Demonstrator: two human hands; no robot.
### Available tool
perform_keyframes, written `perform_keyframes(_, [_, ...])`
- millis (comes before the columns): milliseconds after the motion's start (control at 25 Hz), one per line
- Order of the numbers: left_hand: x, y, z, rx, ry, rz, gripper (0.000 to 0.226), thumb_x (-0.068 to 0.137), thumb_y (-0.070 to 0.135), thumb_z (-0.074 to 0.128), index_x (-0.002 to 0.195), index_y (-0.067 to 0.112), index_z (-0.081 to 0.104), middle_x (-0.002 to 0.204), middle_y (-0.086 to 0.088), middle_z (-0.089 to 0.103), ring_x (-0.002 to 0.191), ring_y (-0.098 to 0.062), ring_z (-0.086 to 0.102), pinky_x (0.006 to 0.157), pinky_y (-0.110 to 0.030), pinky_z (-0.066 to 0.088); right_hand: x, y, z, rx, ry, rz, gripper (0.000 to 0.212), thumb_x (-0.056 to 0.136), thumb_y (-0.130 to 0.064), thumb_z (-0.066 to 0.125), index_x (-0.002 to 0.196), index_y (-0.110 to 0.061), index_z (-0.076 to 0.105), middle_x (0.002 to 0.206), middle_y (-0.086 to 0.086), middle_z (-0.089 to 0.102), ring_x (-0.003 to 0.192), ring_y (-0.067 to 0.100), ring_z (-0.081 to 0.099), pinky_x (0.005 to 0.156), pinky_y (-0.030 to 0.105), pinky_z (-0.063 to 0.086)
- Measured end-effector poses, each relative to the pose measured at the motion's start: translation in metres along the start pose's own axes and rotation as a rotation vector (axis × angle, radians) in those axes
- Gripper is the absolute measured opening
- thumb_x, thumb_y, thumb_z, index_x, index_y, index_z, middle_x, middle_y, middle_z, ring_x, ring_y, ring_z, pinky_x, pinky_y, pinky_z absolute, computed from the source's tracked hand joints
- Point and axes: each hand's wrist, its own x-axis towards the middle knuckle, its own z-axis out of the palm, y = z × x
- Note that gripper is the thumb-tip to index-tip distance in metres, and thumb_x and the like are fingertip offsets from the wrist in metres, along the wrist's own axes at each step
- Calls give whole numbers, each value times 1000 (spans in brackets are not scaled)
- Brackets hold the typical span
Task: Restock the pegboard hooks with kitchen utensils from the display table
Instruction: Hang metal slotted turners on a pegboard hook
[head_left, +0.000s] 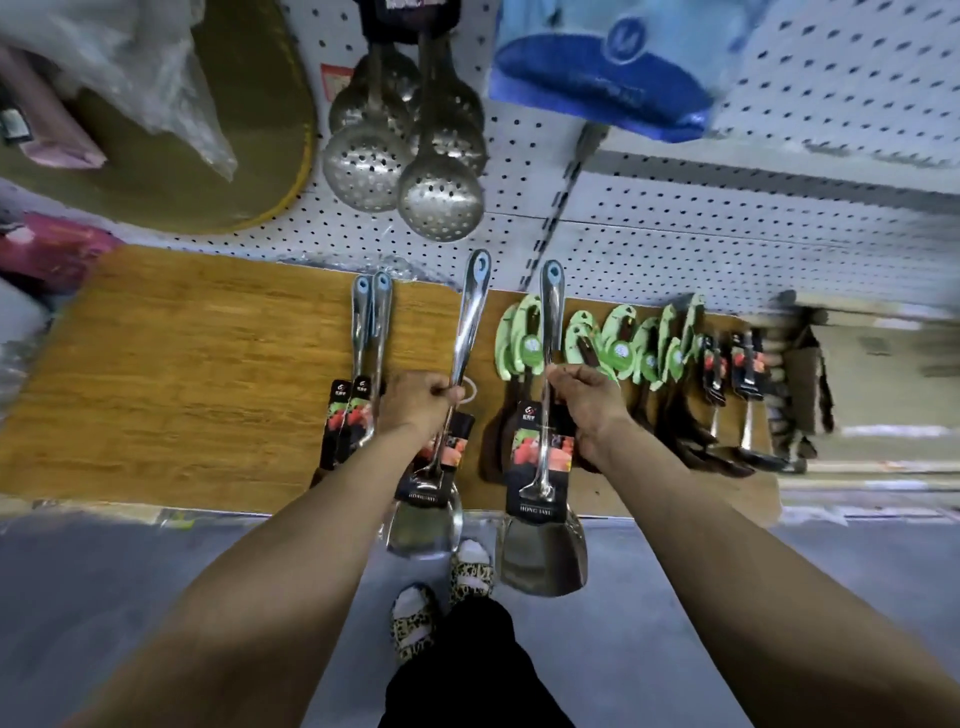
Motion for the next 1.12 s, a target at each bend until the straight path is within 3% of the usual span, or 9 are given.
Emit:
perform_keyframes(200, [-58, 36, 17, -55, -45, 133, 23, 90, 34, 66, 99, 15, 75, 113, 2, 70, 103, -18, 63, 85, -23, 42, -45, -5, -66, 60, 49, -48, 20, 88, -26, 74, 73, -18, 64, 74, 6, 66, 78, 28, 62, 90, 55, 54])
perform_keyframes(360, [-107, 75, 39, -97, -83, 211, 22, 90, 32, 66, 100, 15, 75, 103, 5, 71, 86, -11, 59, 75, -21, 38, -78, -10, -132, 88, 82, -146, 24, 79, -39, 79, 67, -22, 70, 79, 8, 71, 87, 37, 67, 92, 62, 52])
perform_keyframes(440, [-131, 100, 56, -109, -97, 265, 22, 89, 33, 67, 99, 15, 75, 102, 3, 71, 88, -14, 61, 75, -21, 38, -100, -17, -172, 122, 91, -206, 21, 82, -38, 77, 74, -19, 71, 79, 9, 71, 84, 34, 67, 91, 62, 53])
perform_keyframes(520, [-158, 129, 79, -124, -90, 321, 21, 88, 33, 68, 98, 16, 75, 107, 1, 71, 94, -14, 61, 80, -20, 38, -126, -24, -214, 181, 114, -270, 22, 87, -32, 74, 85, -10, 70, 80, 9, 70, 79, 29, 66, 86, 53, 57])
perform_keyframes(640, [-213, 178, 127, -116, -66, 424, 17, 88, 36, 67, 96, 23, 74, 117, 3, 69, 104, -14, 61, 92, -23, 39, -161, -26, -295, 262, 142, -372, 20, 93, -23, 68, 78, -11, 64, 63, 3, 67, 55, 20, 63, 56, 32, 58])
perform_keyframes(800, [-303, 254, 200, -150, -75, 556, 22, 92, 29, 63, 104, 13, 72, 114, 3, 66, 100, -10, 55, 82, -19, 32, -203, -24, -424, 299, 151, -478, 23, 98, -19, 61, 76, -15, 59, 44, -7, 55, 37, 8, 53, 38, 18, 45])
perform_keyframes(920, [-347, 299, 245, -188, -45, 619, 22, 92, 30, 62, 104, 14, 72, 109, 12, 60, 96, -9, 53, 80, -20, 33, -219, -27, -500, 289, 203, -563, 15, 97, -16, 62, 82, -15, 62, 53, -5, 59, 45, 9, 53, 43, 19, 46])
perform_keyframes(1040, [-378, 339, 285, -189, -22, 654, 21, 90, 32, 64, 98, 15, 73, 100, 2, 71, 85, -14, 60, 73, -23, 40, -225, -33, -569, 262, 301, -617, 9, 95, -15, 65, 86, -13, 66, 70, 3, 61, 63, 17, 54, 62, 29, 48])
perform_keyframes(1120, [-393, 366, 307, -180, -31, 709, 17, 90, 33, 65, 90, 17, 73, 93, 0, 73, 84, -18, 64, 74, -26, 44, -223, -41, -607, 268, 338, -641, 8, 94, -16, 66, 87, -12, 67, 74, 3, 60, 67, 16, 52, 65, 28, 47])
